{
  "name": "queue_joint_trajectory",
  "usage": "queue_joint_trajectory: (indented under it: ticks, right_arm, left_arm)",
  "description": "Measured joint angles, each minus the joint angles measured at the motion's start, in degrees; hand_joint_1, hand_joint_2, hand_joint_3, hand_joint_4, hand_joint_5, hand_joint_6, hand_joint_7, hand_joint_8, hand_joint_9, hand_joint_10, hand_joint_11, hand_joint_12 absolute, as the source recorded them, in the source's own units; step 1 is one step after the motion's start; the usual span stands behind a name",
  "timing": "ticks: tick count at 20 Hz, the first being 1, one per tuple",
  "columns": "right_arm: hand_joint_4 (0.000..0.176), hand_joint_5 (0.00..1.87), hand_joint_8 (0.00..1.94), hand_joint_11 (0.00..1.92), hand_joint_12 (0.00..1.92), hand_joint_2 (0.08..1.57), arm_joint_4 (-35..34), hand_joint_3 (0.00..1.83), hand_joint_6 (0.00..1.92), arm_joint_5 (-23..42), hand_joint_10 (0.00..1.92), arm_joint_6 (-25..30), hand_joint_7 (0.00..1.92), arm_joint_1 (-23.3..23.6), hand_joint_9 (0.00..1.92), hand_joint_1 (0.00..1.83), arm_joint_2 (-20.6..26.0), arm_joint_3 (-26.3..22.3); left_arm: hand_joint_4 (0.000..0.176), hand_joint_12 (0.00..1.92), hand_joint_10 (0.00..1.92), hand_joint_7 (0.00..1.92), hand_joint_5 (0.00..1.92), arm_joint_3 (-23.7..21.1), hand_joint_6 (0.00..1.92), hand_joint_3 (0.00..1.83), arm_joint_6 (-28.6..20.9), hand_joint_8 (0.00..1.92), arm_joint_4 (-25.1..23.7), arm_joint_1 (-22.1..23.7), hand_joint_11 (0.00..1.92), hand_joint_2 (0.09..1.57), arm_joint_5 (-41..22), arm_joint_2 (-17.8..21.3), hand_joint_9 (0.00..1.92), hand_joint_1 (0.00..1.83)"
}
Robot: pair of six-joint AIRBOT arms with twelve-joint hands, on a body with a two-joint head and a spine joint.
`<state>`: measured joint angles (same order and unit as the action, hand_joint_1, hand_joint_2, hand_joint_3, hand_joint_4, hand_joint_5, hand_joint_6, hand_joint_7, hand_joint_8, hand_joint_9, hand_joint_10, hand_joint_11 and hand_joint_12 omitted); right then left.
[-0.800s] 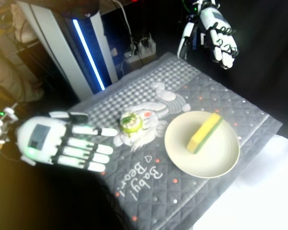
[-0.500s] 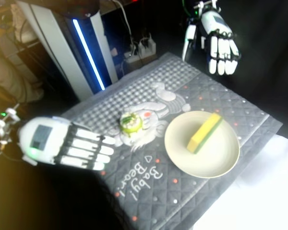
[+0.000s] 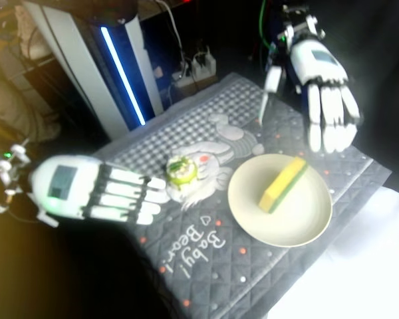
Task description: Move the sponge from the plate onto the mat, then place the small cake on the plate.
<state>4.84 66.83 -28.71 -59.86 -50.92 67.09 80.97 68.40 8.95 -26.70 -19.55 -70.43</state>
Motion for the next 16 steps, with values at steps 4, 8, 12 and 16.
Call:
queue_joint_trajectory:
  ticks: [4,8,12,16]
  right_arm:
    - [0.007,0.45,0.0,0.04,0.82,1.21,1.6,0.0,0.0,1.6,0.0,0.2,0.35,1.2,0.35,0.88,-0.5,-0.1]
    - [0.0,0.5,0.01,0.0,0.76,1.19,1.4,0.0,0.01,1.3,0.01,0.2,0.39,1.2,0.33,1.0,-1.0,0.1]
    - [0.014,0.51,0.0,0.0,0.88,1.19,1.9,0.0,0.0,1.4,0.0,0.2,0.36,1.2,0.33,0.98,-1.8,0.3]
    - [0.016,0.52,0.0,0.01,0.98,1.2,1.9,0.0,0.0,1.5,0.01,0.8,0.38,1.2,0.37,0.95,-1.9,0.3]
  left_arm:
    - [0.033,0.98,0.02,0.75,0.64,6.6,0.01,0.0,9.2,0.01,5.3,2.6,0.23,0.87,6.9,-6.5,0.72,0.92]
    - [0.0,1.37,0.05,0.91,0.77,14.1,0.0,0.01,10.1,0.01,6.4,3.3,0.21,1.0,12.9,-13.4,0.93,0.83]
    - [0.078,1.63,1.06,1.09,1.01,19.3,0.88,0.0,10.1,0.6,7.4,4.7,0.2,1.1,14.3,-17.4,0.82,1.05]
    - [0.0,1.3,0.94,0.98,0.85,17.9,0.97,0.0,10.9,1.2,7.6,5.5,0.2,1.15,15.2,-16.0,0.83,1.24]
